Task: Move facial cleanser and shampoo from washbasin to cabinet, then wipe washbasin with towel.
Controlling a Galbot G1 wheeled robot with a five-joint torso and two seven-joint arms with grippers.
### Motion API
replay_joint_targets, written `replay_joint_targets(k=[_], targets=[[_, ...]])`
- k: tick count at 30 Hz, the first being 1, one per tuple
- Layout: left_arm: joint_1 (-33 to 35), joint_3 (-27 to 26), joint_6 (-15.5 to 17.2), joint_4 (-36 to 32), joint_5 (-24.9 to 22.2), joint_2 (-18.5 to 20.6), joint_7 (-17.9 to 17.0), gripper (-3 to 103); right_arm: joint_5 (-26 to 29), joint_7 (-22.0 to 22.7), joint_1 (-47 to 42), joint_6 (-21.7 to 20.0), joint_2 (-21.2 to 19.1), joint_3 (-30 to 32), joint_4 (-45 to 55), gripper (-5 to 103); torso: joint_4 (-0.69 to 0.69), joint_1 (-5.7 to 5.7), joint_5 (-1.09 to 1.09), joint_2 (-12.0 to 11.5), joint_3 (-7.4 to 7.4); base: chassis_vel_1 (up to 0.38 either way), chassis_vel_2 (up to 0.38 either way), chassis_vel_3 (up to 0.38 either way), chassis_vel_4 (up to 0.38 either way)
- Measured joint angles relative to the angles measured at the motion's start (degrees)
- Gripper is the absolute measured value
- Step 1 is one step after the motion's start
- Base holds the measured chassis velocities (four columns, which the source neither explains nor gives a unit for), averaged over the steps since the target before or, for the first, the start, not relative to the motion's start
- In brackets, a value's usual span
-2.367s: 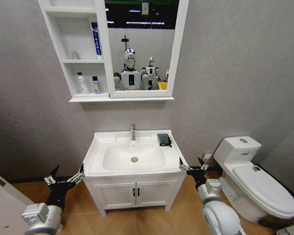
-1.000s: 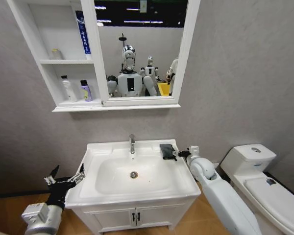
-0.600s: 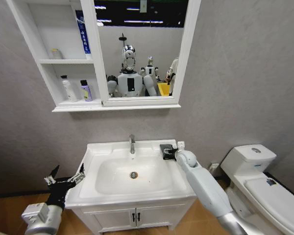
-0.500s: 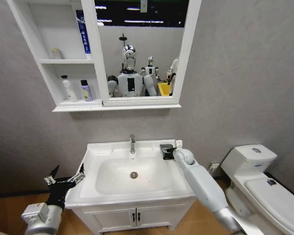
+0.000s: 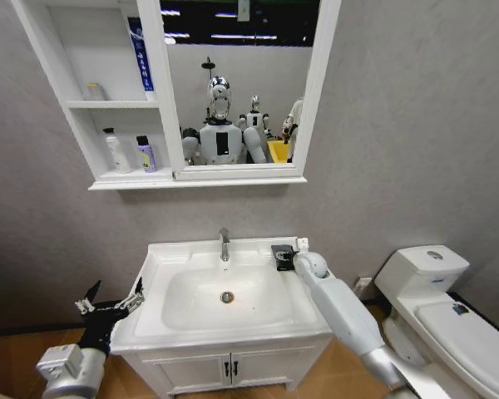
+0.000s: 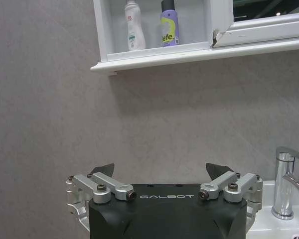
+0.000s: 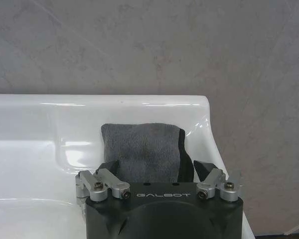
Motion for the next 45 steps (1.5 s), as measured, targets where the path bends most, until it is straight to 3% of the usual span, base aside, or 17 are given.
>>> replay_joint_targets(k=[8,10,12,13,16,18,19,20,22,36,45], targets=[[0.00,0.00,0.00,0.00,0.00,0.00,0.00,100,-0.17,0.00,-0.60,0.03,0.10,0.68,-0.15,53,0.00,0.00,0.00,0.00,0.00,0.000,0.000,0.000,0.000],[0.00,0.00,0.00,0.00,0.00,0.00,0.00,100,-0.16,-0.02,-0.77,0.04,0.09,0.78,-0.11,53,0.00,0.00,0.00,0.00,0.00,0.000,0.000,0.000,0.000],[0.00,0.00,0.00,0.00,0.00,0.00,0.00,100,-0.10,-0.03,-1.15,0.05,0.05,1.02,0.13,42,0.00,0.00,0.00,0.00,0.00,0.000,0.000,0.000,0.000],[0.00,0.00,0.00,0.00,0.00,0.00,0.00,100,-0.10,-0.03,-1.15,0.05,0.05,1.02,0.13,42,0.00,0.00,0.00,0.00,0.00,0.000,0.000,0.000,0.000],[0.00,0.00,0.00,0.00,0.00,0.00,0.00,100,-0.10,-0.04,-1.65,0.07,0.20,1.52,0.20,27,0.00,0.00,0.00,0.00,0.00,0.000,0.000,0.000,0.000],[0.00,0.00,0.00,0.00,0.00,0.00,0.00,100,-0.10,-0.05,-1.71,0.07,0.22,1.57,0.21,27,0.00,0.00,0.00,0.00,0.00,0.000,0.000,0.000,0.000],[0.00,0.00,0.00,0.00,0.00,0.00,0.00,100,-0.09,-0.06,-1.89,0.07,0.22,1.68,0.31,16,0.00,0.00,0.00,0.00,0.00,0.000,0.000,0.000,0.000],[0.00,0.00,0.00,0.00,0.00,0.00,0.00,100,-0.04,-0.05,-2.17,0.07,0.17,1.76,0.60,16,0.00,0.00,0.00,0.00,0.00,0.000,0.000,0.000,0.000],[0.00,0.00,0.00,0.00,0.00,0.00,0.00,100,-0.02,0.40,-2.66,0.07,-0.02,1.75,1.58,5,0.00,0.00,0.00,0.00,0.00,0.000,0.000,0.000,0.000],[0.00,0.00,-0.01,0.00,0.00,0.00,0.00,100,7.73,9.35,-10.83,0.05,-2.51,-2.18,20.16,2,-0.01,0.00,-0.01,0.00,0.00,0.000,0.000,0.000,0.000],[0.00,0.00,-0.01,0.00,0.00,0.00,0.00,100,10.16,13.38,-15.15,0.05,-0.76,-6.97,25.58,2,0.00,0.00,0.00,0.01,0.00,0.000,0.000,0.000,0.000]])
